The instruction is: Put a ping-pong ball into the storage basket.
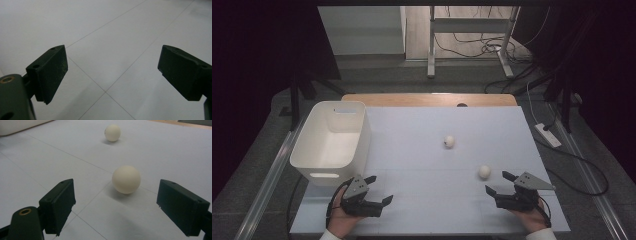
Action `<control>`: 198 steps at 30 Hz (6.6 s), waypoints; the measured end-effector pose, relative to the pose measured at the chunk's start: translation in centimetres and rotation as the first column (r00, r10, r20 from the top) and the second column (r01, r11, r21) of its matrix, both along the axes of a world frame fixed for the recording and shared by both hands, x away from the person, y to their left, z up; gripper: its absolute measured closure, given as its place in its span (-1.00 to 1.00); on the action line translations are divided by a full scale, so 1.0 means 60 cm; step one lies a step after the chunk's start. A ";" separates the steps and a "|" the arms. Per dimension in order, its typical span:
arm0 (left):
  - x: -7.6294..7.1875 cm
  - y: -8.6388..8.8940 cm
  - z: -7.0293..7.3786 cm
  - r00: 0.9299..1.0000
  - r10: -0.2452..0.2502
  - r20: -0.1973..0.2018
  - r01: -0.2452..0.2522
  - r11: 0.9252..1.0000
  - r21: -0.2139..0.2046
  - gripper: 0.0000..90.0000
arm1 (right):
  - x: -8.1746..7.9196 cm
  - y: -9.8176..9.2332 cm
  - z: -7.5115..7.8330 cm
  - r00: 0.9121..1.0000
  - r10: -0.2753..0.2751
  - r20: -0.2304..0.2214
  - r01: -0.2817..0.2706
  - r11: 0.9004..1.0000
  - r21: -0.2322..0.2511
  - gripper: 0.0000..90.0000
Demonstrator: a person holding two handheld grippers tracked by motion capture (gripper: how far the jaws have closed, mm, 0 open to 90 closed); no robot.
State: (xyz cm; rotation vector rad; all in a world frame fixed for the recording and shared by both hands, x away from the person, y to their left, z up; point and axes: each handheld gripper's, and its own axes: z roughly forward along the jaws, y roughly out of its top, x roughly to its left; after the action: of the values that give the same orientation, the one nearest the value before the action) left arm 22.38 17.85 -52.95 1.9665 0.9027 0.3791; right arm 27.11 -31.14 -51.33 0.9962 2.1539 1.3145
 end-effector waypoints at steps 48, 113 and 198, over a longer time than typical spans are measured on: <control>0.004 -0.021 0.027 1.000 -0.018 -0.003 0.018 0.999 0.036 -0.78 | 0.006 0.002 -0.002 1.000 -0.001 -0.017 0.001 1.000 -0.007 -0.65; 0.066 -0.094 0.056 0.996 -0.084 -0.013 0.085 0.994 0.075 -0.79 | 0.008 0.002 -0.004 1.000 -0.003 -0.020 0.003 1.000 -0.015 -0.66; 0.216 -0.201 0.088 0.983 -0.145 -0.111 0.152 0.987 0.056 -0.77 | 0.014 0.004 -0.001 1.000 0.011 -0.028 -0.010 0.999 0.035 -0.66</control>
State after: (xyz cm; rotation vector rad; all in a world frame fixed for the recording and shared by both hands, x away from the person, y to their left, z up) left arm 35.33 5.77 -47.64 2.1152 0.8128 0.2216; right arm 27.97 -30.90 -51.40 1.0242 2.1672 1.3553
